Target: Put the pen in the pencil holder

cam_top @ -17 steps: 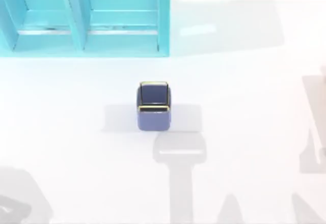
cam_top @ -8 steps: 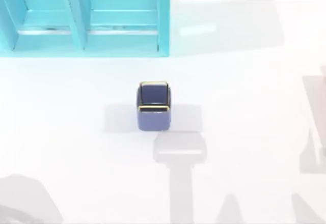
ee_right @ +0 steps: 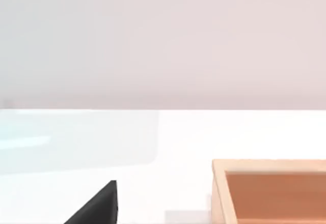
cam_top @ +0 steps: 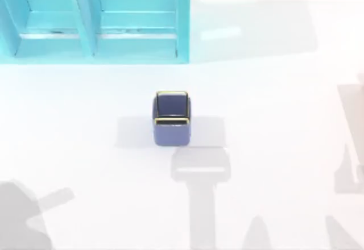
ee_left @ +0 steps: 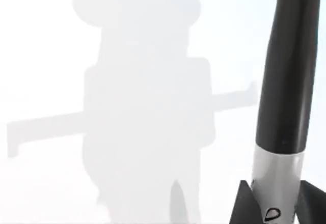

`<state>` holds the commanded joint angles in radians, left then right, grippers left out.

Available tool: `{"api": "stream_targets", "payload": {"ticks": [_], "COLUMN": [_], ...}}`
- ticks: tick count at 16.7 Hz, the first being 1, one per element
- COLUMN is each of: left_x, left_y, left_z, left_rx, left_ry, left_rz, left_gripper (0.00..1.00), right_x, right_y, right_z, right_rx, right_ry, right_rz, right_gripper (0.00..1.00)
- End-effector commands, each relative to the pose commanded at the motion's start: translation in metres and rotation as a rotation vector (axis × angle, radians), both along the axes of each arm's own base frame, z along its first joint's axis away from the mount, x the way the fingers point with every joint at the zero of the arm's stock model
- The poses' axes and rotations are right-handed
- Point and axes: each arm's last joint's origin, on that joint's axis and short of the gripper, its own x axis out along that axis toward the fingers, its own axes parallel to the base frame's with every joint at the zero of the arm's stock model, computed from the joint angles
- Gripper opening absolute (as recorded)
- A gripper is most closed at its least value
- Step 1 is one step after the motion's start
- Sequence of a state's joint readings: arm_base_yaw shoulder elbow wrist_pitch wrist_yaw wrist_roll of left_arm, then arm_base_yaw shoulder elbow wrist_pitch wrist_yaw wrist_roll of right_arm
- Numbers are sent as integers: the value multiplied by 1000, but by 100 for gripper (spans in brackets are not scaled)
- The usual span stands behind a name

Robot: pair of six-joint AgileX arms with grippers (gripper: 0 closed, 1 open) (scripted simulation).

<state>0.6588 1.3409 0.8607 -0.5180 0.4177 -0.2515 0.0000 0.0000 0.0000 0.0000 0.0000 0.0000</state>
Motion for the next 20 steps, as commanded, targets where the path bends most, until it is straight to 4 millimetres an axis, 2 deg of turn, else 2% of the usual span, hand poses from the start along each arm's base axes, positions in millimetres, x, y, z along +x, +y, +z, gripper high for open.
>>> {"api": "stream_targets", "payload": {"ticks": [3, 5, 8, 10, 13, 16, 18, 20], "left_x": [58, 94, 133, 144, 137, 107, 81, 56], "left_y": [-33, -71, -149, -209, -300, -380, -421, -452], "left_z": [-11, -21, -38, -48, -55, -50, -42, -32], "left_rx": [320, 536, 838, 1004, 1161, 1183, 1135, 1060], "left_ry": [-33, -75, -172, -257, -403, -537, -599, -634], "left_rz": [-165, -256, -335, -338, -268, -143, -57, 14], "left_gripper": [0, 0, 0, 0, 0, 0, 0, 0], "right_x": [0, 0, 0, 0, 0, 0, 0, 0], "right_y": [0, 0, 0, 0, 0, 0, 0, 0], "right_z": [0, 0, 0, 0, 0, 0, 0, 0], "right_rx": [0, 0, 0, 0, 0, 0, 0, 0], "right_ry": [0, 0, 0, 0, 0, 0, 0, 0], "right_rz": [0, 0, 0, 0, 0, 0, 0, 0], "right_gripper": [100, 100, 100, 100, 100, 100, 100, 100]}}
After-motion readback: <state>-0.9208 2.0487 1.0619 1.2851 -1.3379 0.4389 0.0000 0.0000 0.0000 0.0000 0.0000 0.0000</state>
